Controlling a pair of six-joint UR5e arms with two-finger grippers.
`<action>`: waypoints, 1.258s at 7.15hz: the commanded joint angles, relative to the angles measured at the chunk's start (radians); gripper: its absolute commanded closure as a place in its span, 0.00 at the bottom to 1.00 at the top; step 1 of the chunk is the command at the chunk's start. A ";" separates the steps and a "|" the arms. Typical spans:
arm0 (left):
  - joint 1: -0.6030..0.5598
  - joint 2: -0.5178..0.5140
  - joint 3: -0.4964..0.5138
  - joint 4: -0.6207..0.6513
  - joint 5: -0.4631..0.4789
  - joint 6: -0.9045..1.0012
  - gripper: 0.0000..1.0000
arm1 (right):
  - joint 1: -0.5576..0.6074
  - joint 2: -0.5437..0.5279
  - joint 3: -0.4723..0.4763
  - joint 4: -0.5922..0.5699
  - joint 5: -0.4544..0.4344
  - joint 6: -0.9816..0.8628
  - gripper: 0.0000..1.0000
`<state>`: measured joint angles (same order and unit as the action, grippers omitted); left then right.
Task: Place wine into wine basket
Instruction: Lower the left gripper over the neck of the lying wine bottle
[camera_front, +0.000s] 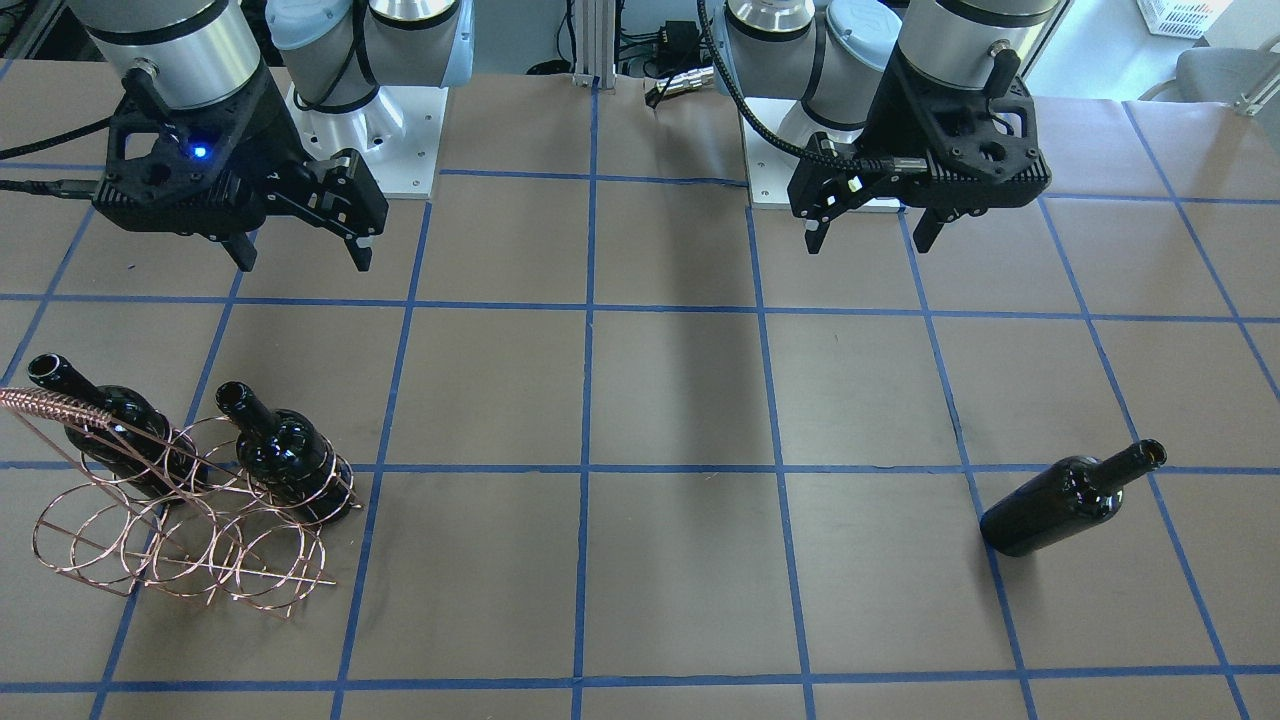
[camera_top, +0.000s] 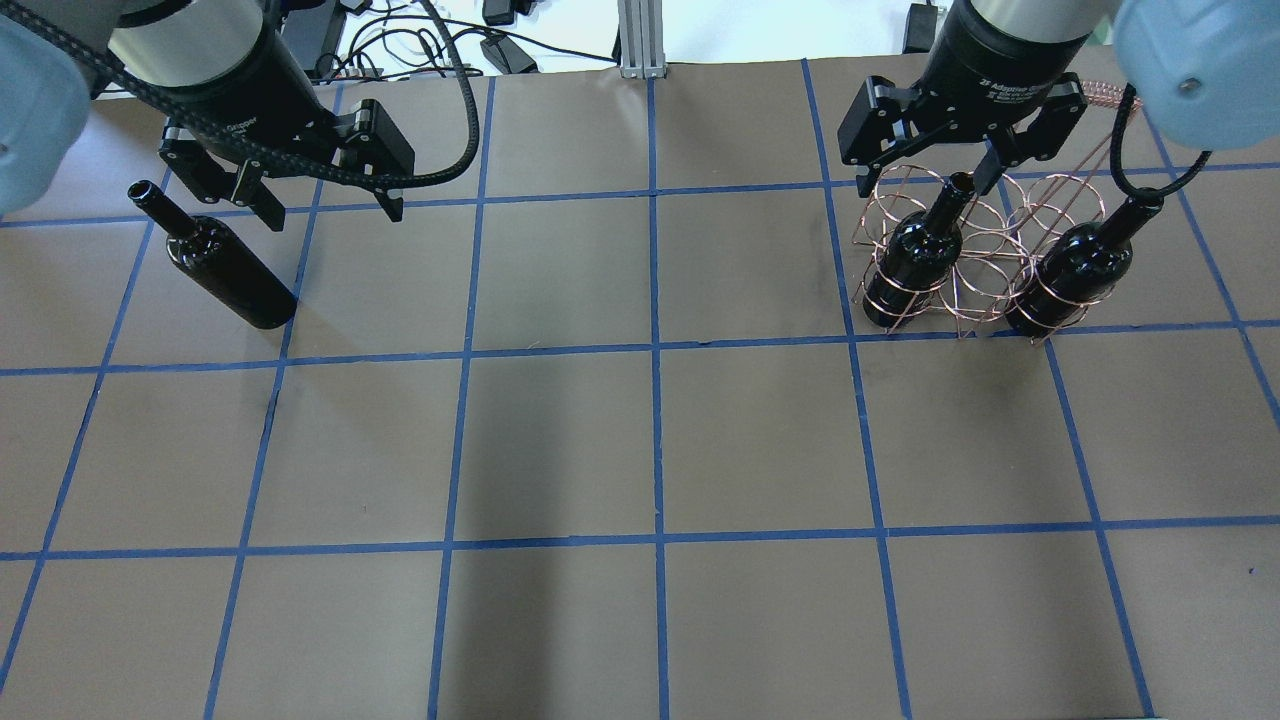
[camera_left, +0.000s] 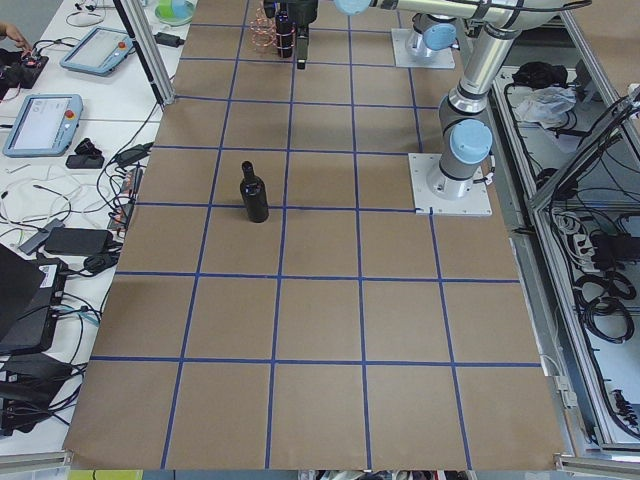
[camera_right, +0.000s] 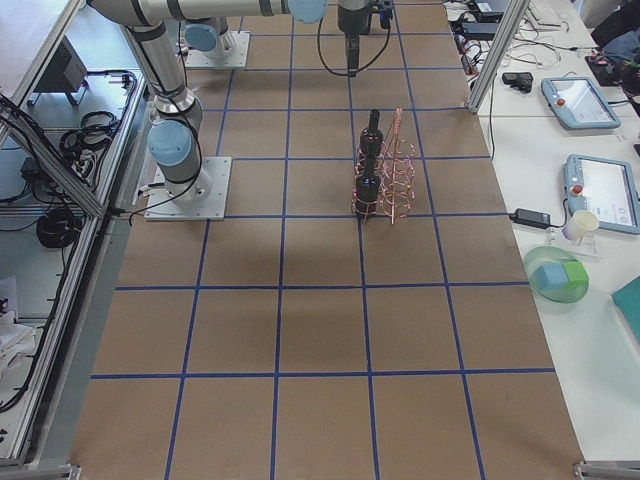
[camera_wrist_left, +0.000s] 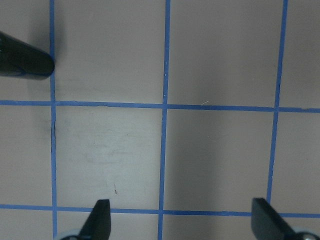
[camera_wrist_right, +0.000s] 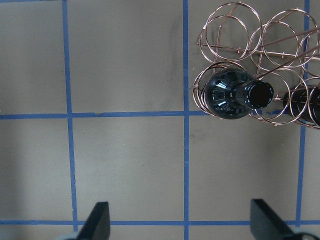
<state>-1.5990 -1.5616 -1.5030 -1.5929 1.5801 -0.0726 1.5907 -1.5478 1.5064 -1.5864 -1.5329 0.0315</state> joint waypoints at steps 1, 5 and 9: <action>0.002 0.000 0.000 0.001 0.000 0.002 0.00 | 0.000 0.000 0.000 0.000 0.002 0.001 0.00; 0.093 -0.001 0.001 0.020 -0.005 0.011 0.00 | 0.000 0.000 0.000 -0.010 0.014 0.001 0.00; 0.414 -0.053 0.007 0.092 -0.006 0.343 0.00 | 0.000 0.002 0.002 0.000 -0.003 -0.001 0.00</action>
<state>-1.2852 -1.5893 -1.4938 -1.5429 1.5750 0.1591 1.5907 -1.5465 1.5069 -1.5877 -1.5330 0.0319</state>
